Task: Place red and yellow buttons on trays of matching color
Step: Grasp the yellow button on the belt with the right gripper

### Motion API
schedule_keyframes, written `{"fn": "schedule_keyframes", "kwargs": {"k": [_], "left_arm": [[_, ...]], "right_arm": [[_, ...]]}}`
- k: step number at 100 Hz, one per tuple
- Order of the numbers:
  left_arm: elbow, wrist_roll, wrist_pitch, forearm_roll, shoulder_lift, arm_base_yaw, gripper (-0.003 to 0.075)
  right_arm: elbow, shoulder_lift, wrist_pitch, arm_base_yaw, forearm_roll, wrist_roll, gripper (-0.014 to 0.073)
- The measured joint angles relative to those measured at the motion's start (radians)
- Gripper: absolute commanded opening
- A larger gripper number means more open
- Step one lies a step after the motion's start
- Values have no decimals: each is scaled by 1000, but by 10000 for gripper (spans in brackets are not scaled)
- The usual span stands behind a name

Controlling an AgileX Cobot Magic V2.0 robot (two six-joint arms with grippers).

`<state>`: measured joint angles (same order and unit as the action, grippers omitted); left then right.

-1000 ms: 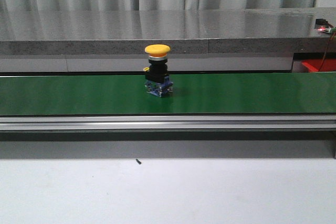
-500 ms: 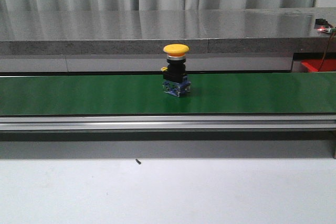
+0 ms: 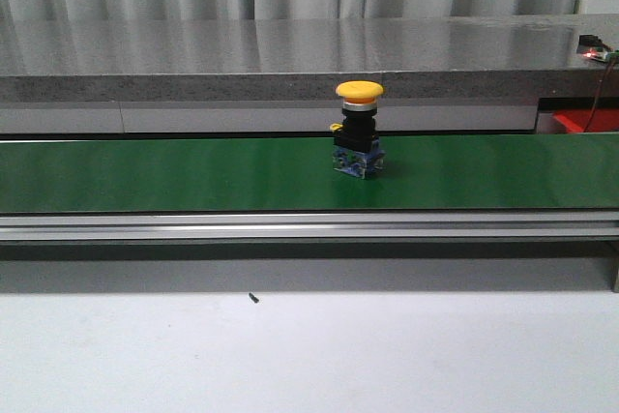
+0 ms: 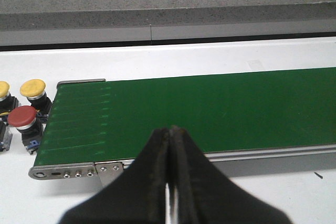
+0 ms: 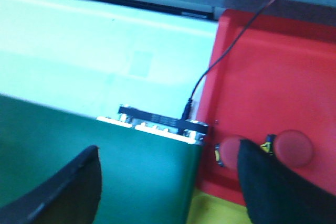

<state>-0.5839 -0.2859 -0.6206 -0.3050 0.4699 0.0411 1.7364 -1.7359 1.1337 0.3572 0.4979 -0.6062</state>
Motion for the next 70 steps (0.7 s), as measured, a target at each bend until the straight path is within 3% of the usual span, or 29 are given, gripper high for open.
{"fn": "schedule_keyframes", "kwargs": {"k": [36, 70], "left_arm": [[0, 0, 0, 0, 0, 0, -20], [0, 0, 0, 0, 0, 0, -20]], "right_arm": [[-334, 177, -63, -204, -17, -90, 541], [-402, 177, -199, -432, -66, -93, 541]]}}
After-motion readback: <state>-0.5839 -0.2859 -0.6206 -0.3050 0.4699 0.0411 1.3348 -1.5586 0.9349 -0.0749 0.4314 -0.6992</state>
